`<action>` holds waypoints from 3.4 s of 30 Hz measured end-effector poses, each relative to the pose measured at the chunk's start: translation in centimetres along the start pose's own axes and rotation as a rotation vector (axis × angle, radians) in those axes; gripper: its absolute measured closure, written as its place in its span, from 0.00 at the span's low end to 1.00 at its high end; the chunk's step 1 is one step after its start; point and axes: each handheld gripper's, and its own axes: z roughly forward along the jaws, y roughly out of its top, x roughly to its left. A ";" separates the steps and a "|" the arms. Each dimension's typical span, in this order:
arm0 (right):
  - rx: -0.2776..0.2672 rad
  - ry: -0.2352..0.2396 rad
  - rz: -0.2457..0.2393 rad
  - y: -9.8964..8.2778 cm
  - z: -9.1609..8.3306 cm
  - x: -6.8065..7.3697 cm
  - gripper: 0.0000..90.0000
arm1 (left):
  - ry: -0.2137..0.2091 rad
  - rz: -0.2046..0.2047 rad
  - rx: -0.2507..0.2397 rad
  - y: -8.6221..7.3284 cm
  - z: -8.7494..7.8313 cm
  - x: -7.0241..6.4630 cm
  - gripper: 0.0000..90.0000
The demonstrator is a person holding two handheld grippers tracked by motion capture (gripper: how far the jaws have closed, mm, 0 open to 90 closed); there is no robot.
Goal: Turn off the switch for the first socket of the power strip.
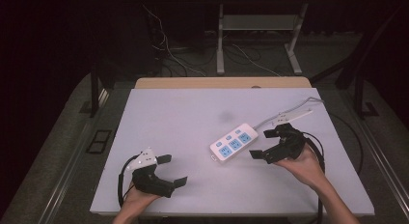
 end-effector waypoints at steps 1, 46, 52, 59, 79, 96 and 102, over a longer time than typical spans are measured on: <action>0.002 0.002 -0.002 0.2 0.1 0.0 0.01 | 0.000 0.001 0.000 0.0 0.0 0.0 0.00; 0.069 0.006 0.052 5.3 5.5 -2.5 0.01 | -0.005 0.000 -0.002 0.0 0.0 0.2 0.00; 0.055 0.014 0.089 5.2 6.3 -3.5 0.01 | -0.006 0.003 0.001 0.0 0.0 0.2 0.00; 0.048 0.032 0.116 5.1 7.1 -4.2 0.06 | -0.007 0.002 0.001 0.0 0.0 0.2 0.00; 0.044 0.014 0.153 4.8 8.5 -5.8 0.48 | -0.012 0.003 0.007 -0.1 0.1 0.3 0.00; 0.088 0.002 0.155 4.2 10.3 -6.7 0.94 | -0.014 0.005 0.011 -0.1 0.1 0.3 0.00; 0.105 -0.013 0.160 4.1 10.8 -6.8 0.99 | -0.014 0.005 0.010 -0.1 0.1 0.3 0.00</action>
